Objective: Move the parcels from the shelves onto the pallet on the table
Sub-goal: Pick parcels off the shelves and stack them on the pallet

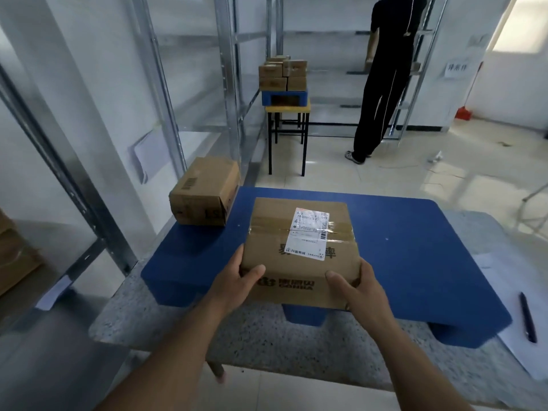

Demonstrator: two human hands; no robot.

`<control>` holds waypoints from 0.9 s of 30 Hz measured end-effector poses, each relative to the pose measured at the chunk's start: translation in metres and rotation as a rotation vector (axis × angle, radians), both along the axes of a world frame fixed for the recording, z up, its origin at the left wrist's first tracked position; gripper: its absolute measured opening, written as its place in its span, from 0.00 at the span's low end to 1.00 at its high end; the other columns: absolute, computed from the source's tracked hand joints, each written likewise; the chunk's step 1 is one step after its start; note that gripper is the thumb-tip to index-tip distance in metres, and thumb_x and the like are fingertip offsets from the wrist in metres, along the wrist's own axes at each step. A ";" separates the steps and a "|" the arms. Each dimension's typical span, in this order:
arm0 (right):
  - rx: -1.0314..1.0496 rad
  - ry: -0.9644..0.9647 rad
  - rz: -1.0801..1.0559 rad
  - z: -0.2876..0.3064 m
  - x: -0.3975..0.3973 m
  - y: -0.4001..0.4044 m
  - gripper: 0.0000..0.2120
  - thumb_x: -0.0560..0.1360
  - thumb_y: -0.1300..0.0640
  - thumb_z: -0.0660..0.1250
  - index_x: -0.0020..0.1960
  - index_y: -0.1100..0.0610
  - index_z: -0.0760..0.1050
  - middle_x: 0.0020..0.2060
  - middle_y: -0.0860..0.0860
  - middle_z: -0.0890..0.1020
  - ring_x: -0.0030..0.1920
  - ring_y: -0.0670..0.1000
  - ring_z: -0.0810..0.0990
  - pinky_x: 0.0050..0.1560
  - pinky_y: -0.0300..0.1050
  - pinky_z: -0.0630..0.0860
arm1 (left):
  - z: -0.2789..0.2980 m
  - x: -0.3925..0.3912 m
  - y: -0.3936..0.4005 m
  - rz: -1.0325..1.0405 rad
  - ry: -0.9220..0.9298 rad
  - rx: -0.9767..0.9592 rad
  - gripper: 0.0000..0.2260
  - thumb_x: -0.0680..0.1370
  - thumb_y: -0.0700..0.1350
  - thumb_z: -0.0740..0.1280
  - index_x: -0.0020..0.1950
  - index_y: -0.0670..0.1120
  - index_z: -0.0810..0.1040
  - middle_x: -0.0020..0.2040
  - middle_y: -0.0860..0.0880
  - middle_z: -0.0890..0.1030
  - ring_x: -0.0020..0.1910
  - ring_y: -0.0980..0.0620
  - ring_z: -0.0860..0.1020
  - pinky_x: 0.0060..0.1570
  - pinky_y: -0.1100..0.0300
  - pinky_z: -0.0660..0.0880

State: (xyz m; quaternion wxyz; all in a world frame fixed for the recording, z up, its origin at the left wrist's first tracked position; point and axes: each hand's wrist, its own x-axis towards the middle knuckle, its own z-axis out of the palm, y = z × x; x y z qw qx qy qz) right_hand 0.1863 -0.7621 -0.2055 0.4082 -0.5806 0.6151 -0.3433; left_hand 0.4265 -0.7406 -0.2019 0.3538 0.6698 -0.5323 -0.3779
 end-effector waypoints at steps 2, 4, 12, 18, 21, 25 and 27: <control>0.010 0.004 0.001 -0.003 0.004 -0.013 0.31 0.74 0.44 0.67 0.71 0.51 0.60 0.57 0.47 0.74 0.53 0.49 0.74 0.48 0.46 0.74 | -0.006 0.003 -0.016 0.032 0.000 0.036 0.31 0.78 0.55 0.62 0.77 0.53 0.51 0.73 0.52 0.64 0.68 0.52 0.65 0.64 0.57 0.63; 0.014 0.005 -0.003 -0.004 0.009 -0.029 0.31 0.74 0.44 0.67 0.71 0.51 0.59 0.58 0.47 0.73 0.53 0.49 0.73 0.48 0.45 0.72 | -0.010 0.007 -0.031 0.041 0.003 0.071 0.32 0.79 0.55 0.61 0.78 0.53 0.48 0.74 0.51 0.61 0.71 0.50 0.62 0.65 0.56 0.61; 0.049 0.009 -0.025 -0.001 0.036 -0.108 0.30 0.74 0.44 0.68 0.70 0.51 0.60 0.53 0.45 0.72 0.53 0.50 0.74 0.51 0.51 0.77 | 0.008 0.036 -0.109 -0.008 -0.582 0.062 0.33 0.77 0.62 0.57 0.77 0.48 0.51 0.77 0.46 0.55 0.75 0.46 0.53 0.70 0.49 0.55; 0.057 -0.001 -0.034 -0.001 0.067 -0.163 0.31 0.73 0.44 0.68 0.71 0.51 0.60 0.54 0.45 0.72 0.52 0.49 0.74 0.49 0.50 0.76 | 0.020 0.081 -0.170 -0.075 -0.919 0.049 0.34 0.77 0.66 0.51 0.77 0.51 0.49 0.78 0.47 0.46 0.76 0.47 0.42 0.73 0.48 0.43; 0.055 -0.006 -0.029 0.000 0.080 -0.184 0.30 0.74 0.45 0.68 0.70 0.52 0.60 0.54 0.45 0.72 0.52 0.49 0.73 0.47 0.48 0.75 | 0.022 0.102 -0.192 -0.040 -0.911 0.052 0.29 0.80 0.60 0.49 0.77 0.48 0.50 0.78 0.47 0.48 0.76 0.48 0.44 0.73 0.50 0.44; 0.058 -0.026 -0.029 0.000 0.094 -0.206 0.28 0.74 0.45 0.68 0.69 0.51 0.61 0.53 0.45 0.72 0.51 0.49 0.73 0.47 0.46 0.74 | 0.023 0.122 -0.210 0.008 -0.920 0.130 0.23 0.82 0.52 0.49 0.76 0.45 0.56 0.77 0.48 0.55 0.74 0.45 0.55 0.71 0.50 0.54; 0.057 -0.021 -0.031 0.000 0.099 -0.213 0.28 0.74 0.45 0.68 0.69 0.52 0.61 0.51 0.45 0.72 0.51 0.49 0.73 0.46 0.47 0.74 | 0.022 0.127 -0.213 -0.002 -0.926 0.134 0.20 0.82 0.50 0.50 0.73 0.46 0.63 0.76 0.49 0.59 0.71 0.45 0.60 0.68 0.50 0.60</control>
